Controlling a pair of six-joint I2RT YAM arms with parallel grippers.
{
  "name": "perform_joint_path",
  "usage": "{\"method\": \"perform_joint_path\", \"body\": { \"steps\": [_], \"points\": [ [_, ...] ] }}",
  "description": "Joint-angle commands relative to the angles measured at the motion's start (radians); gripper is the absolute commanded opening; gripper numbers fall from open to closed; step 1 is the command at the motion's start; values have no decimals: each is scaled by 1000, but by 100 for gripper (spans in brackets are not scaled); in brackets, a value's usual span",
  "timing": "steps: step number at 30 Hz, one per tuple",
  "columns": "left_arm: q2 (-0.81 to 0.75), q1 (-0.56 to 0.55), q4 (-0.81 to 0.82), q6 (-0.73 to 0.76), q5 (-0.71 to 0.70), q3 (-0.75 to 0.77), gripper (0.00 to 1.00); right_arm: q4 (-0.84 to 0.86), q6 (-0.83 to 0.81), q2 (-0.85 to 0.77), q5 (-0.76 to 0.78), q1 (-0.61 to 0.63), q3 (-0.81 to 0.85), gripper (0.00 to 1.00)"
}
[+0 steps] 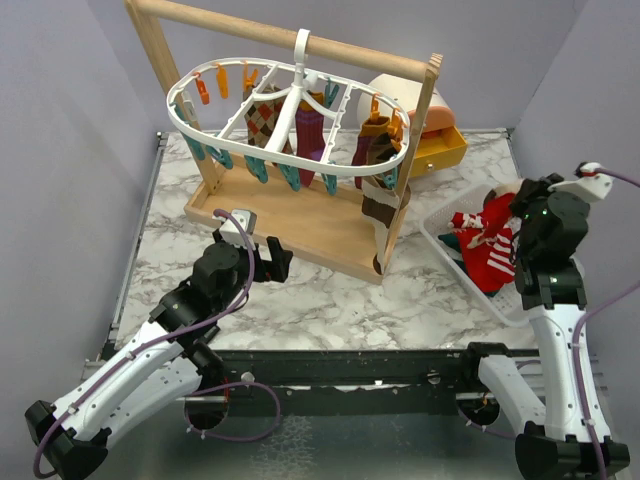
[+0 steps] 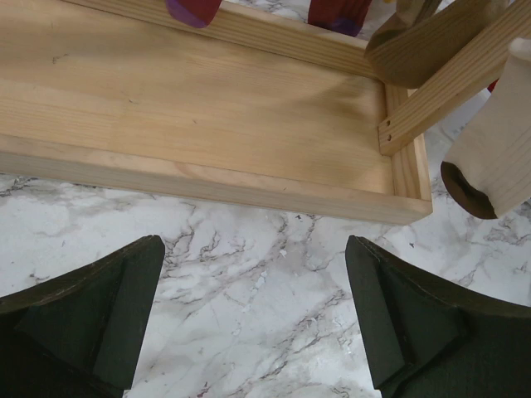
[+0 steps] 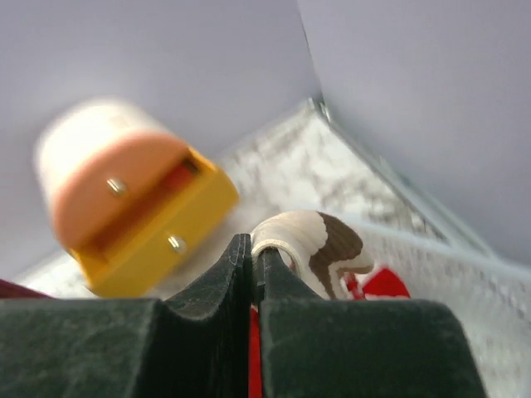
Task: Clip the socks to the hanger
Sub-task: Pick up the sock from the bin.
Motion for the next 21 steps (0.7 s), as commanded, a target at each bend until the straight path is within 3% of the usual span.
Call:
{"method": "perform_joint_path", "body": {
  "steps": [1,9,11,13,14,17,21],
  "points": [
    [2,-3,4,-10,-23,-13,99,114,-63,22,-16,6,146,0],
    [-31,-4,6,-8,-8,-16,99,-116,139,133,-37,13,49,1],
    [-49,-4,6,-5,0,-15,99,-16,157,24,-26,13,-20,0],
    [-68,-9,12,0,12,-17,99,217,128,-115,-84,13,-129,1],
    [-78,-12,26,3,24,-23,99,209,122,-123,-109,13,-102,1],
    [-130,-12,103,15,78,-51,99,-30,122,-16,-155,13,82,0],
    [-225,-12,212,43,163,-101,99,21,111,-107,-229,13,99,0]
  ]
}}
